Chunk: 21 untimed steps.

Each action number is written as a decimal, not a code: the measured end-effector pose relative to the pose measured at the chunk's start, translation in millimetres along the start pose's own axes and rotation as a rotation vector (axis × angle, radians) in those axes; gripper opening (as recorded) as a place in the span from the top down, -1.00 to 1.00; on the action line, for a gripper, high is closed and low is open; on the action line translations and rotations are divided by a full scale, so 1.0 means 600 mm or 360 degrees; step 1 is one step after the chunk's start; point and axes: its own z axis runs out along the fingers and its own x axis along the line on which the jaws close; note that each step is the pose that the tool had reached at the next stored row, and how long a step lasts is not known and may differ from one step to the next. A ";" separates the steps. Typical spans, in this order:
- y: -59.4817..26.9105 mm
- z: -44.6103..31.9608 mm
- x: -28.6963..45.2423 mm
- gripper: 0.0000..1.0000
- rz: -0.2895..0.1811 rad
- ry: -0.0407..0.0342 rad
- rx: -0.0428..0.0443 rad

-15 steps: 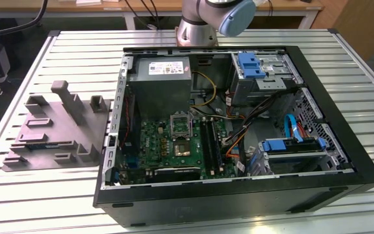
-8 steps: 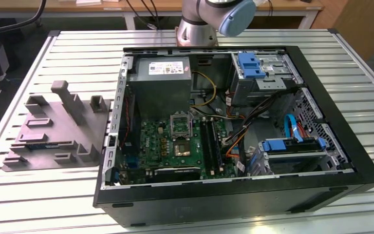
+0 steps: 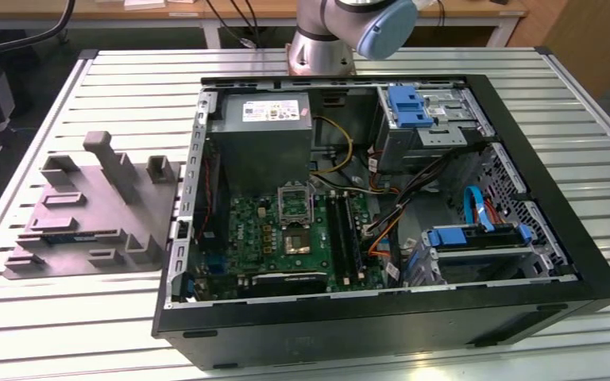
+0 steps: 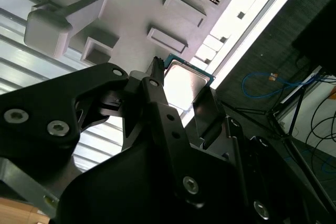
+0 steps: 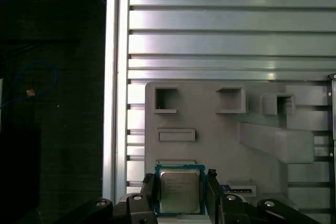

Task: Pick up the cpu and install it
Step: 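Pick up the cpu and move it towards the insertion slot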

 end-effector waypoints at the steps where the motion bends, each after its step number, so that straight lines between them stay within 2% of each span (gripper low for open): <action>1: 0.000 0.000 0.000 0.06 0.0000 0.0000 0.0000; 6: 0.000 0.000 -0.001 0.06 0.0000 0.0000 0.0000; 8: 0.001 -0.011 -0.002 0.06 0.0000 -0.0001 0.0000; 21: 0.001 -0.019 -0.002 0.06 0.0000 0.0000 0.0000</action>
